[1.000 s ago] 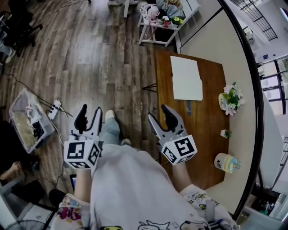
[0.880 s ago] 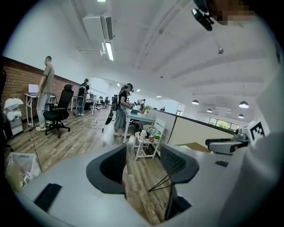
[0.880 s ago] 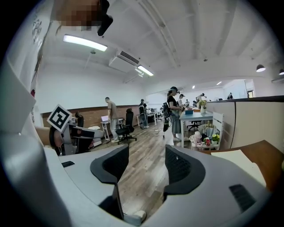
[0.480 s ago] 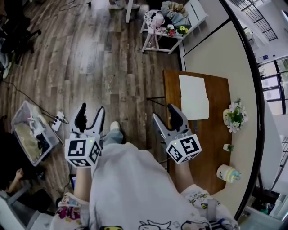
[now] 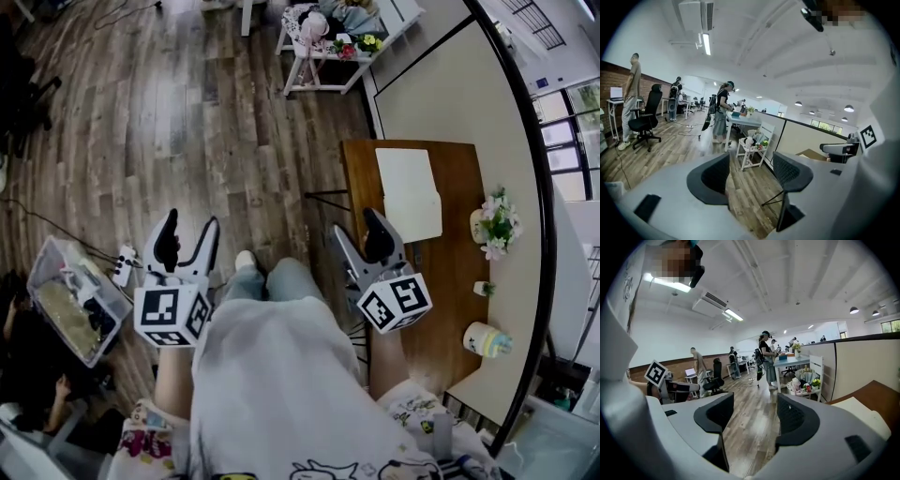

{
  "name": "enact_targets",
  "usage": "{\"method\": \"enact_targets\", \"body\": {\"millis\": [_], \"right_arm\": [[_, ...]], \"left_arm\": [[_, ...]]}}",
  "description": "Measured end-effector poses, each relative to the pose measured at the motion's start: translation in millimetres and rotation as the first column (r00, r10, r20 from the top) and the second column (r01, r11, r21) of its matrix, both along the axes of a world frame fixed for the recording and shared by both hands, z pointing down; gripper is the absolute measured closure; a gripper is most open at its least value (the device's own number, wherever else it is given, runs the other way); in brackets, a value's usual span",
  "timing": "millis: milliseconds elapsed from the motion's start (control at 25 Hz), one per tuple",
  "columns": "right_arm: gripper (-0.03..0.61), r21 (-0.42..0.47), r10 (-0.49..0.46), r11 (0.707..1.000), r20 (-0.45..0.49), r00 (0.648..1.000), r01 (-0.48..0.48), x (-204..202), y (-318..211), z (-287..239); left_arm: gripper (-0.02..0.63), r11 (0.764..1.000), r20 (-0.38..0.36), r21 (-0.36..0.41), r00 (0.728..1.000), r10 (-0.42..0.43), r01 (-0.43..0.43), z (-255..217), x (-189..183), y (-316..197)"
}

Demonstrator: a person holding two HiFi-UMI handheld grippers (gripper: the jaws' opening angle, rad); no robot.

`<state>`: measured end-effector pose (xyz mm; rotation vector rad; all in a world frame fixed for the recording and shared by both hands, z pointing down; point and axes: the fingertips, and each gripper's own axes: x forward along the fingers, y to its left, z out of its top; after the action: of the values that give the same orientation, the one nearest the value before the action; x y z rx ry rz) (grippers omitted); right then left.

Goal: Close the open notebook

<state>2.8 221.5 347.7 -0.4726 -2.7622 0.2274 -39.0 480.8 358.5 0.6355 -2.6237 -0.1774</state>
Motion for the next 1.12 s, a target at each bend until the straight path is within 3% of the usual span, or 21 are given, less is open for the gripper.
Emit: {"method": "enact_targets", "body": {"millis": [240,560,840,1120], "right_arm": [[0.321,0.004,0.056,0.998,-0.047,0.997,-0.056,-9.7,-14.1,11.6],[0.321,0.006,0.124,0.992,-0.036,0.992,-0.124,-42.2,-50.1,14.8],[0.321,-0.013,0.226,0.974,-0.022,0.974,-0.227,-79.5,-112.5,18.7],[0.313,-0.044,0.367,0.929,-0.028,0.93,-0.368,-94.0,-197.1,14.3]], "left_arm": [[0.345,0.999,-0.034,0.011,0.998,0.045,-0.045,12.6,-16.4,-14.1],[0.345,0.994,-0.023,0.011,0.994,0.11,-0.11,14.5,-61.5,-55.4],[0.345,0.976,0.019,0.005,0.976,0.216,-0.216,3.5,-131.9,-130.4],[0.337,0.936,0.041,-0.01,0.935,0.353,-0.353,-10.5,-180.9,-230.5]]}}
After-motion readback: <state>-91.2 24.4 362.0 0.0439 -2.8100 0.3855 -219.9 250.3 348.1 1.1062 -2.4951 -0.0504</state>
